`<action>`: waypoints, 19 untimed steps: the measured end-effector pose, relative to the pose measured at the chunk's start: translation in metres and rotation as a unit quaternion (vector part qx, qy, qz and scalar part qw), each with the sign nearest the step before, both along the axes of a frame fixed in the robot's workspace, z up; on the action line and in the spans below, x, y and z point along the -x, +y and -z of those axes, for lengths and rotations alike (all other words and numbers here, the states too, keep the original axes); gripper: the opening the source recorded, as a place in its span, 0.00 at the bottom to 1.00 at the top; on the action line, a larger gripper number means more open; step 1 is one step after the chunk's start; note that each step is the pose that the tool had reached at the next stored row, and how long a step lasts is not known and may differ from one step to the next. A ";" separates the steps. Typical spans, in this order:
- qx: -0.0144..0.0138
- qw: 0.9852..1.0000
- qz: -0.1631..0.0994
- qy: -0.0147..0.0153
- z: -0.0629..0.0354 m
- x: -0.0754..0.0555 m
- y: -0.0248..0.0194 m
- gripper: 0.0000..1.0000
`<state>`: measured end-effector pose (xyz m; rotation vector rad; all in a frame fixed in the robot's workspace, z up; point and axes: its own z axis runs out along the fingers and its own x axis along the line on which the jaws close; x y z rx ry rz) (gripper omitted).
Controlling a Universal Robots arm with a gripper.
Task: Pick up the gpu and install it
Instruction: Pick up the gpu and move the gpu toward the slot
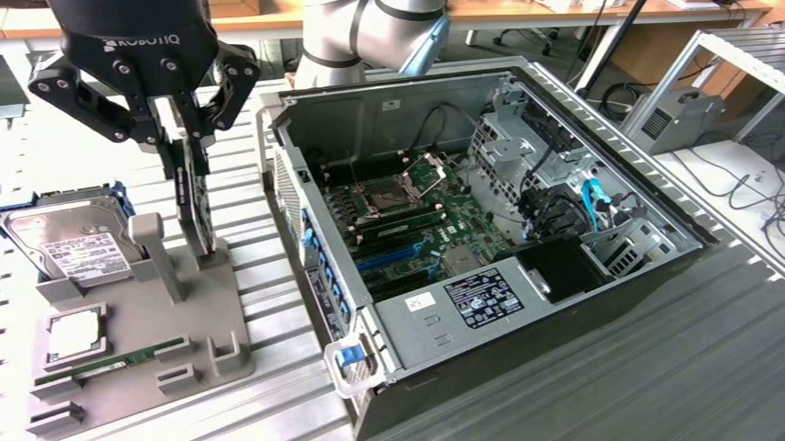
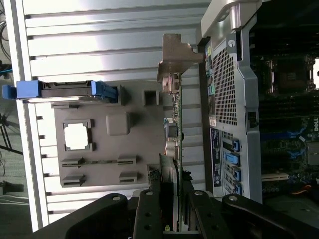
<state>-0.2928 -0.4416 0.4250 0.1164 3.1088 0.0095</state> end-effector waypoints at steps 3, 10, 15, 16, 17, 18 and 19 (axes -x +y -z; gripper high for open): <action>0.000 1.000 0.000 0.000 0.0000 -0.001 0.0000 0.27; 0.000 1.000 0.000 0.000 0.0000 -0.005 0.0000 0.27; 0.000 1.000 0.000 0.000 0.0000 -0.007 0.0000 0.27; 0.000 1.000 0.000 0.000 0.0000 -0.008 0.0000 0.27; 0.000 1.000 0.000 0.000 0.0000 -0.008 0.0000 0.27; 0.000 1.000 0.000 0.000 0.0000 -0.009 0.0000 0.27; 0.000 1.000 0.000 0.000 0.0000 -0.009 0.0000 0.27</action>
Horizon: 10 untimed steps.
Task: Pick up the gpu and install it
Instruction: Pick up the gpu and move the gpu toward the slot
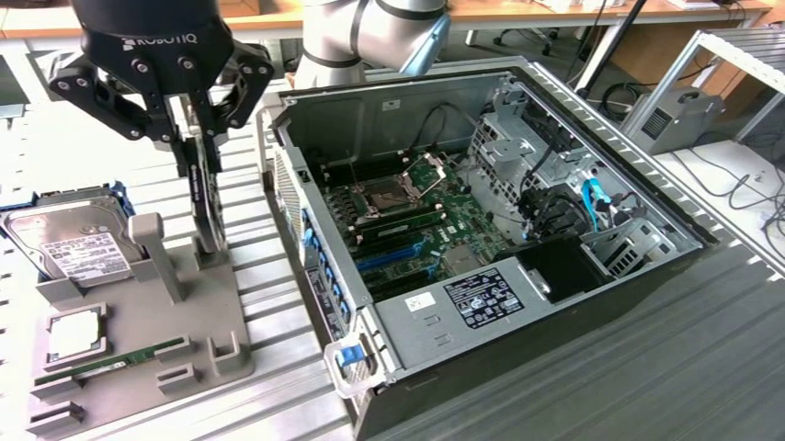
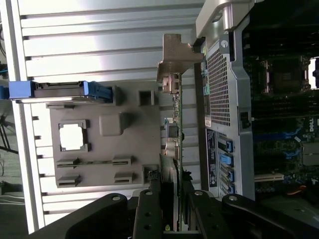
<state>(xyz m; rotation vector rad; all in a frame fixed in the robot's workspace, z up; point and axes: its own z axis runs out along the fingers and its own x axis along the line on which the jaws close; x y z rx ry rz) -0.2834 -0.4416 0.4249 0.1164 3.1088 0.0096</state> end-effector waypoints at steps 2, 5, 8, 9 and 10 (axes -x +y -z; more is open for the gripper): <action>0.000 1.000 0.000 0.000 -0.0001 -0.001 0.0000 0.27; 0.000 1.000 0.000 0.000 0.0000 -0.002 0.0000 0.27; 0.000 1.000 0.000 0.000 -0.0001 -0.004 0.0000 0.27; 0.000 1.000 0.000 0.000 -0.0001 -0.004 0.0000 0.27; 0.000 1.000 0.000 0.000 0.0000 -0.005 0.0000 0.27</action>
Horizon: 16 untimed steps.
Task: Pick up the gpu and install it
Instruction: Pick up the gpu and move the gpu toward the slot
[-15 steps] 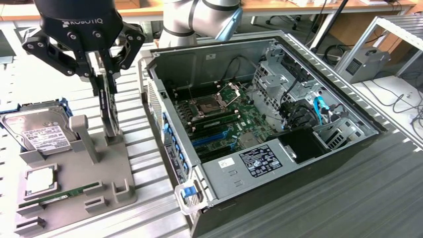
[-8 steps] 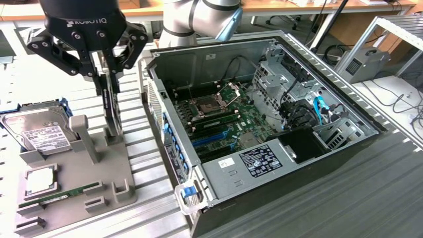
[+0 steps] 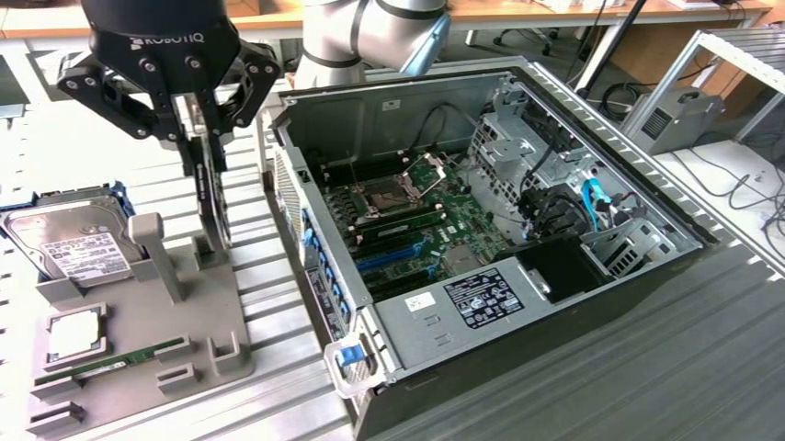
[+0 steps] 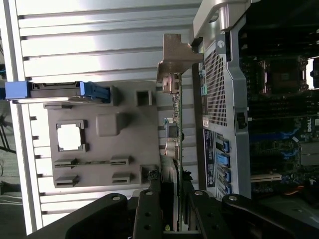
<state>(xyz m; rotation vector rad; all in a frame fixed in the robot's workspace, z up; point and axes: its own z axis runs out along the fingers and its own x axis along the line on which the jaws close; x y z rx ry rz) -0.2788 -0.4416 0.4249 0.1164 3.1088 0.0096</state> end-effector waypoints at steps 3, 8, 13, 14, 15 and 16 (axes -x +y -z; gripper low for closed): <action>0.000 1.000 0.000 0.000 0.0000 -0.002 0.0000 0.27; 0.000 1.000 0.000 0.000 -0.0001 -0.005 0.0000 0.27; 0.000 1.000 0.000 0.000 -0.0001 -0.007 0.0000 0.27; 0.000 1.000 0.000 0.000 0.0000 -0.008 0.0000 0.27; 0.000 1.000 0.000 0.000 -0.0001 -0.009 0.0000 0.27; 0.000 1.000 0.000 0.000 0.0000 -0.010 0.0000 0.27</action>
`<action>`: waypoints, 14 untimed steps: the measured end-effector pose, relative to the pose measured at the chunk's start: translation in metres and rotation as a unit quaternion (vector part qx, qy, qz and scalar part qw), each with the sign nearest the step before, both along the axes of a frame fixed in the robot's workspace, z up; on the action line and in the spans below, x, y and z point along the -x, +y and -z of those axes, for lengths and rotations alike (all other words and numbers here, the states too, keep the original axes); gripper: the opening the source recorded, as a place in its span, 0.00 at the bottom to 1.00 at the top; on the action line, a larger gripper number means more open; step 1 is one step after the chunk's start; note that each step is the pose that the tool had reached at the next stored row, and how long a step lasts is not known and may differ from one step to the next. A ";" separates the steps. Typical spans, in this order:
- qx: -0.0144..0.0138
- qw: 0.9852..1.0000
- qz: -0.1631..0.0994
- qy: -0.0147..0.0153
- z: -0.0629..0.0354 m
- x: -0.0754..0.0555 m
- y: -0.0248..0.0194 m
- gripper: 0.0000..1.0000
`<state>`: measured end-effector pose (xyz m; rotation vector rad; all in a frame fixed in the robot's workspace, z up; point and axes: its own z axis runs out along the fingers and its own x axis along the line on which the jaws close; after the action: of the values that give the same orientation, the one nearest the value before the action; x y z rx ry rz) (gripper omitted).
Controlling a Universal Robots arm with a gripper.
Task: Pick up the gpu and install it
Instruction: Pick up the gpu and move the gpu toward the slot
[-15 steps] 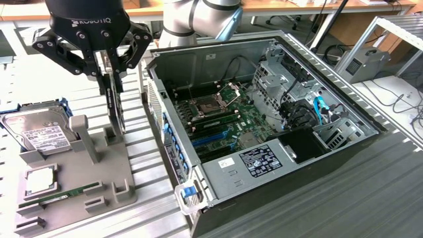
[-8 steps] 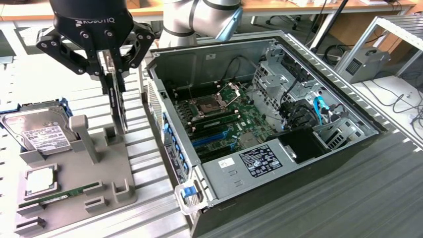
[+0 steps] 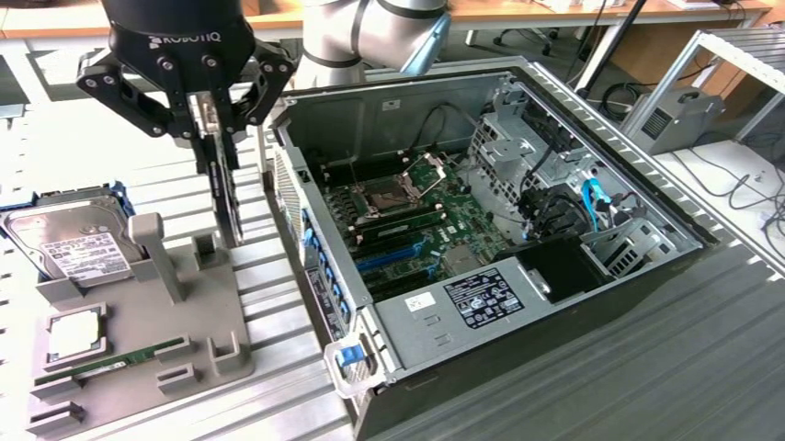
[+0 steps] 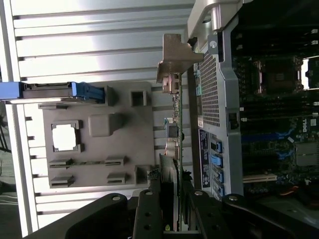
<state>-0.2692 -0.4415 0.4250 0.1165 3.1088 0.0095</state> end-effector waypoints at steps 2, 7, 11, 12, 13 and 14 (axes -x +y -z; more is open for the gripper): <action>0.000 1.000 0.000 0.000 0.0000 -0.001 0.0000 0.27; 0.000 1.000 0.000 0.000 0.0000 -0.004 0.0000 0.27; 0.000 1.000 0.000 0.000 0.0000 -0.007 0.0000 0.27; 0.000 1.000 0.000 0.000 0.0000 -0.007 0.0000 0.27; 0.000 1.000 0.000 0.000 0.0000 -0.008 0.0000 0.27; 0.000 1.000 0.000 0.000 0.0000 -0.009 0.0000 0.27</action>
<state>-0.2605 -0.4416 0.4250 0.1164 3.1088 0.0095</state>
